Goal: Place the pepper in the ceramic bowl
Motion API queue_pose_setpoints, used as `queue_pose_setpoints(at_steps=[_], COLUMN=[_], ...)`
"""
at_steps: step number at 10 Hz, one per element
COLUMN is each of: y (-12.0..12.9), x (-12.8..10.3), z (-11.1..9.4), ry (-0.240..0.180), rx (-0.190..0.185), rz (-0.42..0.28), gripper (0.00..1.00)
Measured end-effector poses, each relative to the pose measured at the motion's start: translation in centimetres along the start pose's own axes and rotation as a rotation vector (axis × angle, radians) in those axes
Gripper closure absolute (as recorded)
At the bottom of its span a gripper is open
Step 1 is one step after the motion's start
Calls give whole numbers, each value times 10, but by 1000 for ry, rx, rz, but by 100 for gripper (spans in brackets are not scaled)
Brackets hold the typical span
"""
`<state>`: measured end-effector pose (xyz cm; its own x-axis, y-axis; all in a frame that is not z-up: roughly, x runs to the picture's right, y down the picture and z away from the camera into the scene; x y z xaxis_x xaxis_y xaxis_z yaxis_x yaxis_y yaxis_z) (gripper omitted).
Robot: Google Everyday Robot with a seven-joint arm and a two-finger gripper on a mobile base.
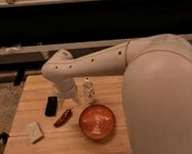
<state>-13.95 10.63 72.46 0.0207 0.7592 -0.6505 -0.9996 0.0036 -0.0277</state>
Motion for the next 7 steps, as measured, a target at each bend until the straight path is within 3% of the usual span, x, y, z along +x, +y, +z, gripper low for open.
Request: queue_pose_setpoints(at_steps=[3, 7], y=[37, 47], x=[-14, -25], z=[27, 66], ry=[4, 22], rx=[5, 25], rz=[43, 113], gripper=[35, 35])
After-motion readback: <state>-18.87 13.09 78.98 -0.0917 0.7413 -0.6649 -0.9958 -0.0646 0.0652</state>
